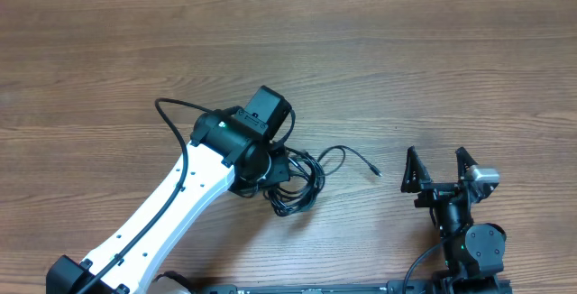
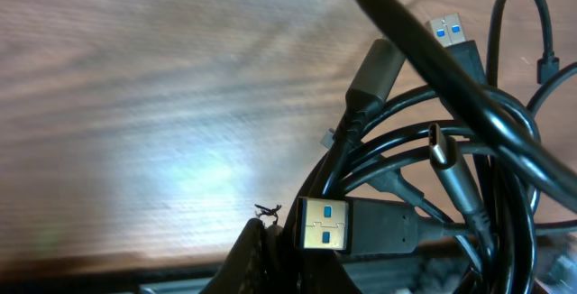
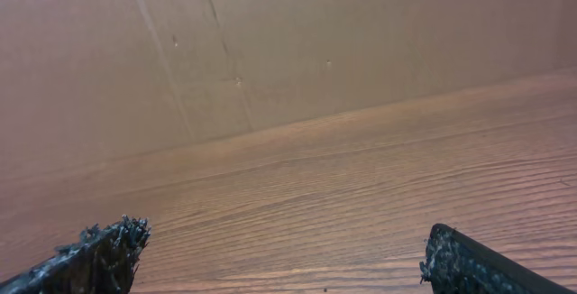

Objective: Untangle cables
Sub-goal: 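Lift the cable bundle with the left gripper and raise it up, then move the right gripper toward the bundle held by the left gripper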

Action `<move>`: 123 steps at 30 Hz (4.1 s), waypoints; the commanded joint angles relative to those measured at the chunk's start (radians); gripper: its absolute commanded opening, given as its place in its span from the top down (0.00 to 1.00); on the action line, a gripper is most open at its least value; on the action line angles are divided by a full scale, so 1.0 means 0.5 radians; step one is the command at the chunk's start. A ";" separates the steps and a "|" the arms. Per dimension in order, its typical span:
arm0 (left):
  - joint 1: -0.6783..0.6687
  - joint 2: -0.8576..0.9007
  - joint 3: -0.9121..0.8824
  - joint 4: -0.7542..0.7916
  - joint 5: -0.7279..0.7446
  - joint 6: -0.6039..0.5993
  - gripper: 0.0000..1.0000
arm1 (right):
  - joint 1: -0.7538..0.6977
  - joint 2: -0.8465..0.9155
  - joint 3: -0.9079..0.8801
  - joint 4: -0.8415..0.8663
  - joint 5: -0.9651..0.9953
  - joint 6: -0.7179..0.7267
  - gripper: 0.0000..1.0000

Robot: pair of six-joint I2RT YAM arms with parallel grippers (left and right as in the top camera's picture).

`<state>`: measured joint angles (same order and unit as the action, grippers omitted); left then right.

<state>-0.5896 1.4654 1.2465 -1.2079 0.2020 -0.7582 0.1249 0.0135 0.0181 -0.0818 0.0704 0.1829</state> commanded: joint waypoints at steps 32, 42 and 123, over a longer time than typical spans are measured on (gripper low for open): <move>0.540 -0.037 0.056 -0.419 1.218 -0.673 0.96 | -0.005 -0.021 0.067 -0.072 -0.494 0.157 0.00; 0.554 -0.037 0.056 -0.253 0.859 -0.563 0.96 | -0.005 0.205 0.954 -0.927 -0.670 0.237 0.00; 0.229 -0.025 0.052 1.169 0.077 -0.474 0.96 | 0.000 2.135 1.550 -0.529 -1.776 0.520 0.47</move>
<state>-0.4595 1.4651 1.2526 -0.6350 0.2565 -0.9676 0.1249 1.0687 0.7769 -0.3744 -0.7841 0.4660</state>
